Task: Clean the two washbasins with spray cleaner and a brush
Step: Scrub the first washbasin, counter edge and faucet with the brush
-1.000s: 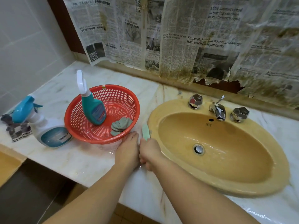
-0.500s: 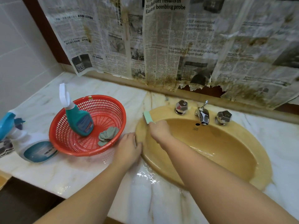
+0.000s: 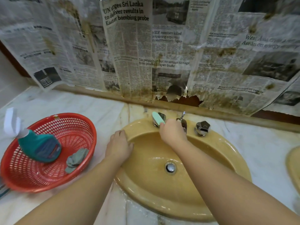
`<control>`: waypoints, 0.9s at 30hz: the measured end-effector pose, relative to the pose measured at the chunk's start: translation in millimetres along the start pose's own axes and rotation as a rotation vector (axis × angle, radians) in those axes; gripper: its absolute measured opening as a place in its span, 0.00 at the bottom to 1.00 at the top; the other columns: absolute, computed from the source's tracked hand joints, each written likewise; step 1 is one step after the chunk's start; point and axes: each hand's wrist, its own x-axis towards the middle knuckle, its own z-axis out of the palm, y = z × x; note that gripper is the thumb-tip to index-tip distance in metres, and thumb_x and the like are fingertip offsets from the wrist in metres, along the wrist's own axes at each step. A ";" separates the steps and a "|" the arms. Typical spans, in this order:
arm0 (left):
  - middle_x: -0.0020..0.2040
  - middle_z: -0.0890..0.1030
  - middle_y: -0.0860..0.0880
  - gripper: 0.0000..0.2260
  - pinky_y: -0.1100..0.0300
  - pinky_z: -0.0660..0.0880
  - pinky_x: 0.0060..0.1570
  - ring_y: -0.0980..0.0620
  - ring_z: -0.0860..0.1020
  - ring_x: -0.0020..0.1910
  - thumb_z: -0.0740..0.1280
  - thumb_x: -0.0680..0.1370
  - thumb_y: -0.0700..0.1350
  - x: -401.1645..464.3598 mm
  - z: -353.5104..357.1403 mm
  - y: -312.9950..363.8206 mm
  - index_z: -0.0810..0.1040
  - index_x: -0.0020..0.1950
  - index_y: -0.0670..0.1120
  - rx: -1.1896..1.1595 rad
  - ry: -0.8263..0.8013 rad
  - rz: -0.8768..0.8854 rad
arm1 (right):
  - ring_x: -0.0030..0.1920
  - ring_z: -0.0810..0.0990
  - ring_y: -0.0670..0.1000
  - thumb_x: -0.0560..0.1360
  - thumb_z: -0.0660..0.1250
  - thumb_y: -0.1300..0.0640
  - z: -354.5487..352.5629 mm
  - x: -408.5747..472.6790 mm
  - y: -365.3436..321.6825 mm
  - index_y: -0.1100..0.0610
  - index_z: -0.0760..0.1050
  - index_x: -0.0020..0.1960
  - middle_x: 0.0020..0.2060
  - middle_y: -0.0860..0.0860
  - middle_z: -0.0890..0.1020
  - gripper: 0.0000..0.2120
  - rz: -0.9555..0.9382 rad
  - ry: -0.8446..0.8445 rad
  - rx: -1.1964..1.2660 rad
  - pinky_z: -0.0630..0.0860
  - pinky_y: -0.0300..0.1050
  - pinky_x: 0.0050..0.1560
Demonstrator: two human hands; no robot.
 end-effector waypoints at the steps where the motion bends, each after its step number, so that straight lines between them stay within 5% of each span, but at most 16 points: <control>1: 0.70 0.70 0.46 0.27 0.48 0.71 0.64 0.43 0.68 0.69 0.68 0.79 0.55 4.6 -0.2 2.6 0.67 0.72 0.44 0.004 -0.003 0.005 | 0.40 0.75 0.56 0.85 0.56 0.52 -3.1 5.9 -4.3 0.57 0.74 0.51 0.35 0.50 0.71 0.12 -0.002 0.001 -0.012 0.67 0.45 0.33; 4: 0.72 0.70 0.47 0.28 0.50 0.70 0.65 0.44 0.69 0.70 0.68 0.79 0.54 15.7 0.4 6.6 0.65 0.75 0.44 0.032 -0.009 0.045 | 0.35 0.75 0.54 0.84 0.58 0.53 -12.2 25.3 0.5 0.57 0.72 0.48 0.39 0.54 0.77 0.10 0.078 0.029 0.090 0.65 0.43 0.28; 10: 0.72 0.70 0.47 0.28 0.50 0.71 0.64 0.45 0.69 0.70 0.70 0.79 0.53 44.4 1.7 14.7 0.66 0.74 0.45 0.046 -0.049 0.135 | 0.41 0.73 0.57 0.83 0.57 0.54 0.2 0.1 -3.1 0.58 0.72 0.47 0.40 0.54 0.75 0.10 -0.003 -0.037 0.070 0.69 0.46 0.42; 14: 0.72 0.70 0.47 0.30 0.51 0.71 0.66 0.45 0.69 0.71 0.72 0.78 0.53 57.0 0.6 26.7 0.66 0.76 0.45 0.042 -0.078 0.223 | 0.37 0.76 0.55 0.84 0.58 0.52 -0.7 16.1 -5.9 0.58 0.74 0.47 0.42 0.55 0.79 0.13 0.124 0.050 0.122 0.70 0.45 0.35; 21: 0.64 0.72 0.47 0.28 0.49 0.74 0.61 0.45 0.71 0.67 0.75 0.75 0.56 71.4 -1.4 32.1 0.72 0.69 0.45 0.034 -0.108 0.251 | 0.45 0.77 0.59 0.84 0.56 0.52 10.5 -1.5 -17.3 0.60 0.76 0.51 0.45 0.58 0.80 0.14 0.106 0.036 0.096 0.72 0.46 0.44; 27: 0.64 0.72 0.47 0.31 0.48 0.74 0.59 0.44 0.70 0.67 0.78 0.72 0.55 76.7 -6.1 37.1 0.71 0.69 0.46 0.031 -0.148 0.230 | 0.44 0.77 0.59 0.84 0.57 0.53 15.8 -5.7 -10.4 0.61 0.75 0.52 0.45 0.57 0.80 0.13 0.262 0.156 0.188 0.69 0.45 0.41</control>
